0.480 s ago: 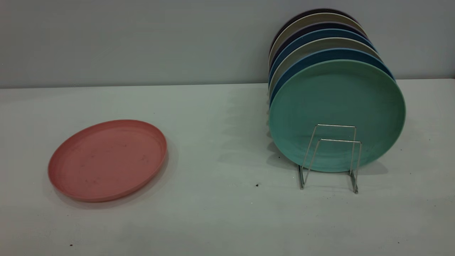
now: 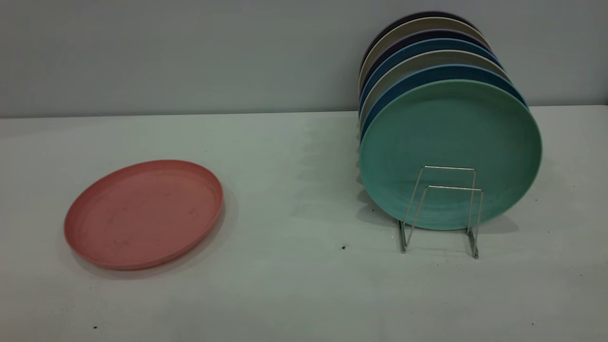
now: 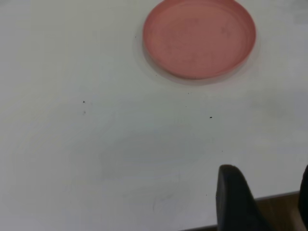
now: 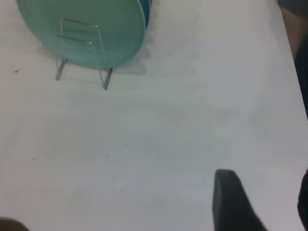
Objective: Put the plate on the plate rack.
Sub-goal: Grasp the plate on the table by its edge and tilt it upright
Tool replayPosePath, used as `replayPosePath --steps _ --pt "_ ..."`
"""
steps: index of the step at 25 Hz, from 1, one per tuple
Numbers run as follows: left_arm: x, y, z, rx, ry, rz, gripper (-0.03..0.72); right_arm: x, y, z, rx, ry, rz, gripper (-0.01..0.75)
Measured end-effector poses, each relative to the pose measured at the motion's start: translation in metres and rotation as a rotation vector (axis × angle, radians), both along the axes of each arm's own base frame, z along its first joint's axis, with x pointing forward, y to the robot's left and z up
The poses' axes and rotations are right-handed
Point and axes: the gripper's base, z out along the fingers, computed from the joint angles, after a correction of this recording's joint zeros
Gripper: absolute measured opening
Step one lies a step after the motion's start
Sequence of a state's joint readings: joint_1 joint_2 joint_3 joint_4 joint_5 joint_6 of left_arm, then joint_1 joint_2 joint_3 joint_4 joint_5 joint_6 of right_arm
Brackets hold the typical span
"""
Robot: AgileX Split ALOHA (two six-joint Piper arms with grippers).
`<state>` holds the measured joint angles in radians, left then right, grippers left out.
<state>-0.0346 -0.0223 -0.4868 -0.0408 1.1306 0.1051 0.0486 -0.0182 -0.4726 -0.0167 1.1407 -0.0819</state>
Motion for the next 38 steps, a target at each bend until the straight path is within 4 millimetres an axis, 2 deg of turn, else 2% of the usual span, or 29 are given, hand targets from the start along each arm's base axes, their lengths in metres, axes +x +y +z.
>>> replayPosePath --steps 20,32,38 --pt "0.0 0.0 0.0 0.0 0.0 -0.001 0.36 0.0 0.0 0.0 0.0 0.0 0.0 0.351" --pt "-0.0001 0.0015 0.0 0.001 0.0 -0.088 0.36 0.0 0.0 0.0 0.0 0.0 0.0 0.351" --pt "0.0032 0.0024 0.0003 -0.028 0.028 -0.056 0.36 0.0002 -0.0008 0.0 0.003 0.0 0.085 0.351"
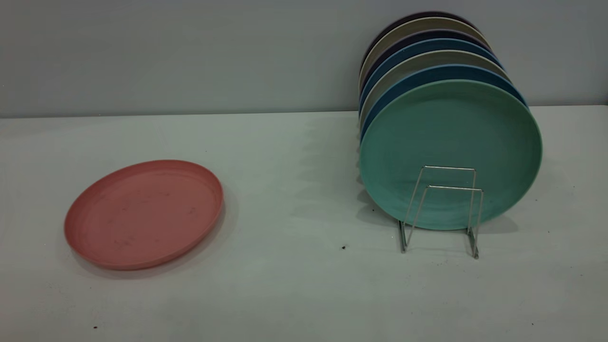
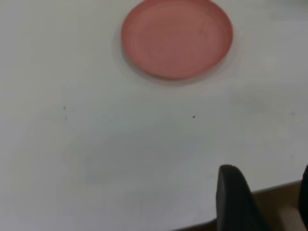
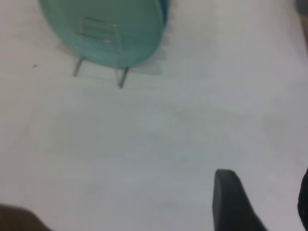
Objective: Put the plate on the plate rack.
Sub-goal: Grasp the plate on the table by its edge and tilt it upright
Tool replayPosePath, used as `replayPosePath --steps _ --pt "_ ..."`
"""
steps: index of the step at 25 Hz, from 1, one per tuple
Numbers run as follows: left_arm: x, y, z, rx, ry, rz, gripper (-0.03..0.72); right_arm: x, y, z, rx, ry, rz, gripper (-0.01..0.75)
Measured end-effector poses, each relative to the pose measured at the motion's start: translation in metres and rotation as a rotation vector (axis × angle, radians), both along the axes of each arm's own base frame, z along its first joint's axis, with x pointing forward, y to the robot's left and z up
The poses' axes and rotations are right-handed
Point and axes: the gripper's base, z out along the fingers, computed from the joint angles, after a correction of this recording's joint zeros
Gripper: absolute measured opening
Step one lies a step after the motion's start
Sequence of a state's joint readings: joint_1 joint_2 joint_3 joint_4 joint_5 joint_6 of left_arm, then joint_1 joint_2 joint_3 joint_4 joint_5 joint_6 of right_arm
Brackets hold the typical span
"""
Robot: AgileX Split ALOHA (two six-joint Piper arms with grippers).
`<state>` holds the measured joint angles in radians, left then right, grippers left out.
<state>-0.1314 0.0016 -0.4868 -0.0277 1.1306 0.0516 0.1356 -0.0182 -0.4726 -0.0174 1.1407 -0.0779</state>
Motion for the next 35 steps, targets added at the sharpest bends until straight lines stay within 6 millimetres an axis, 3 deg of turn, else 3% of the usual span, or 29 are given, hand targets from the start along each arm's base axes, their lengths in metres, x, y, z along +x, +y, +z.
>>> replayPosePath --steps 9,15,21,27,35 --pt "0.041 0.001 0.001 0.006 0.254 0.14 0.359 0.021 0.0 0.008 -0.045 0.055 0.109 0.351" --pt "0.077 -0.001 0.004 -0.012 0.26 0.201 0.358 0.049 0.009 0.025 -0.066 0.079 0.149 0.351" --pt "0.125 -0.006 -0.006 0.015 0.277 0.202 0.358 0.08 0.027 0.036 -0.047 0.131 0.231 0.351" --pt "0.178 -0.009 -0.042 0.035 0.393 0.206 0.358 0.115 0.043 0.03 -0.033 0.226 0.262 0.351" --pt "0.237 0.012 -0.097 -0.007 0.515 0.322 0.358 0.154 0.06 0.011 -0.007 0.307 0.282 0.351"
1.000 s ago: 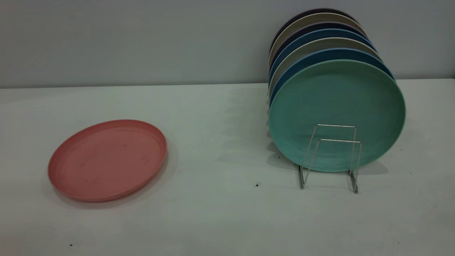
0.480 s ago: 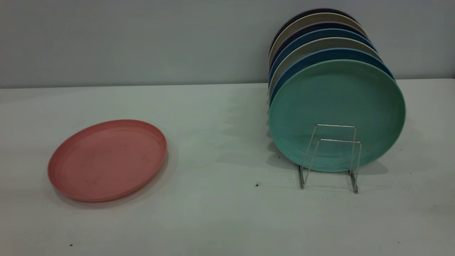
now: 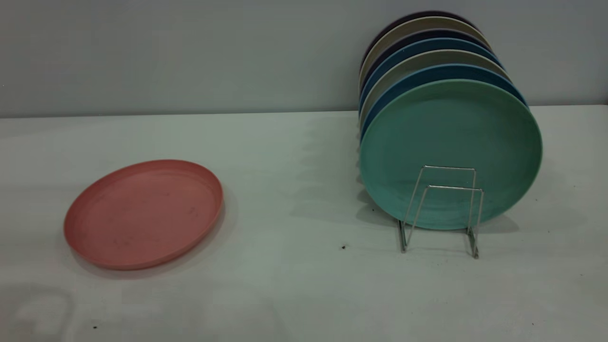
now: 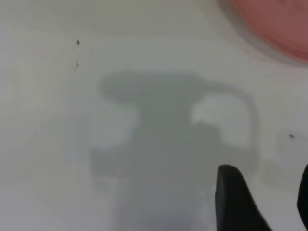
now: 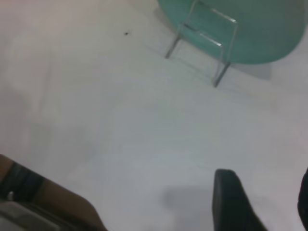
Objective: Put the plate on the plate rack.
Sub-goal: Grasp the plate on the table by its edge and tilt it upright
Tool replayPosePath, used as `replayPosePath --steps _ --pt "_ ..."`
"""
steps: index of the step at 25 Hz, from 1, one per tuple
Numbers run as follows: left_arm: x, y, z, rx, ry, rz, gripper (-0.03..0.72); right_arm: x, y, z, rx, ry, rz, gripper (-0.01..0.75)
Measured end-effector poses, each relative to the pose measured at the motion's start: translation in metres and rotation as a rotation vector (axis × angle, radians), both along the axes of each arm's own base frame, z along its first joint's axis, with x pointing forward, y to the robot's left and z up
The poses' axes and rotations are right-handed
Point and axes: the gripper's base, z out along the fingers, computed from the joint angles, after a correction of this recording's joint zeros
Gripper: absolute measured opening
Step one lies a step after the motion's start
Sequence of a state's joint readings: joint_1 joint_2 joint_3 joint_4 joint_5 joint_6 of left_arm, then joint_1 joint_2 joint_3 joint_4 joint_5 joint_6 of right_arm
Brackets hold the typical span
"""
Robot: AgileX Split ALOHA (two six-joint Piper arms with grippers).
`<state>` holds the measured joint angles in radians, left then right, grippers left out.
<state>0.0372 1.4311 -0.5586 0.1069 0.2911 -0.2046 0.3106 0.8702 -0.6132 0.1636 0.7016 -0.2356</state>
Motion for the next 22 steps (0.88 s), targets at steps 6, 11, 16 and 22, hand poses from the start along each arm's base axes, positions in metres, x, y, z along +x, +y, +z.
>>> replayPosePath --steps 6,11,16,22 --pt "0.048 0.004 -0.021 -0.004 0.046 0.008 0.358 0.025 0.01 -0.018 0.003 0.048 0.003 0.351" --pt "0.084 0.006 -0.037 -0.005 0.063 0.007 0.358 0.041 0.018 -0.027 0.03 0.092 0.017 0.351" --pt "0.111 0.007 -0.056 -0.005 0.096 0.007 0.358 0.055 0.026 -0.023 0.066 0.093 0.027 0.351" --pt "0.134 0.008 -0.072 -0.004 0.116 0.009 0.358 0.07 0.032 -0.022 0.082 0.1 0.032 0.351"
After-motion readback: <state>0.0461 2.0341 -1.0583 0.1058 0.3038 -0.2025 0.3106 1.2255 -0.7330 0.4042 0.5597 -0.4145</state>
